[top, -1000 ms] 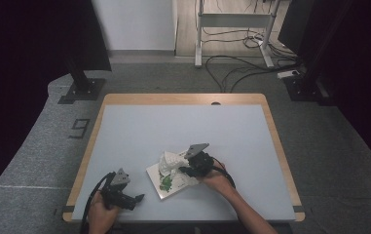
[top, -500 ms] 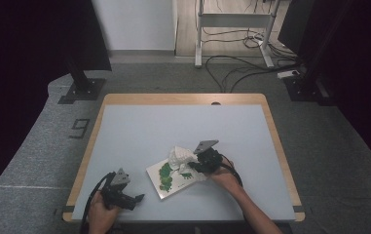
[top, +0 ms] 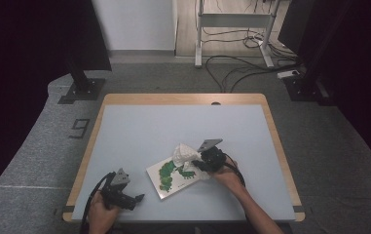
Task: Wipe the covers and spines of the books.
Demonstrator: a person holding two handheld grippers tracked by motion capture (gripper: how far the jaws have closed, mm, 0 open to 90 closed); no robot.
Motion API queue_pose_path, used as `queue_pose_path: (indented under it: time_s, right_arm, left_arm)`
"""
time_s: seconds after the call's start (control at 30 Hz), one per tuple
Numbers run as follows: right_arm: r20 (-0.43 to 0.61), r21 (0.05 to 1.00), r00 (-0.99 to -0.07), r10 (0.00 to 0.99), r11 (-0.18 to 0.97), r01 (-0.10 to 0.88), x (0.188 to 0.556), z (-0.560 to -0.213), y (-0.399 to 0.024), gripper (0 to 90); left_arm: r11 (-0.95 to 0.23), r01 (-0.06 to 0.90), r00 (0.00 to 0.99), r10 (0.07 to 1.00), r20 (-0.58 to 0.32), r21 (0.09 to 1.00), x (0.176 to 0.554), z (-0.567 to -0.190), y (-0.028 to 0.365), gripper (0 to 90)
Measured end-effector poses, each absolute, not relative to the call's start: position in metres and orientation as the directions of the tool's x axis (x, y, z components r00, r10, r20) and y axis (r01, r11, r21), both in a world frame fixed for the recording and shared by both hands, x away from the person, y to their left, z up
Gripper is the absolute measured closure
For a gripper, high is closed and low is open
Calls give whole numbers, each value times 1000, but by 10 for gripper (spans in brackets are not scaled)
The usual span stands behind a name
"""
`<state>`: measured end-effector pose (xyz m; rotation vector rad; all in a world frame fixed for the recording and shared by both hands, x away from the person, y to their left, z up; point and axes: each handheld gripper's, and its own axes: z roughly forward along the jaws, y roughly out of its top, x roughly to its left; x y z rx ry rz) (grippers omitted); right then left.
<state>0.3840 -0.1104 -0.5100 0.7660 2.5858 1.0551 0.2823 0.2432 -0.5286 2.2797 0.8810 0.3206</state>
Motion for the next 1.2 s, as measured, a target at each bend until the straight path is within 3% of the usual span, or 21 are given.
queue_pose_path:
  time_s: [0.73, 1.2]
  right_arm:
    - [-50, 689, -822, 567, 615, 382, 413, -508, -84, 660]
    - [-77, 676, -836, 543, 645, 356, 406, -505, -75, 654]
  left_arm:
    - [-553, 507, 743, 669, -9, 661, 282, -529, 243, 0]
    - [-553, 507, 743, 669, -9, 661, 282, -529, 243, 0]
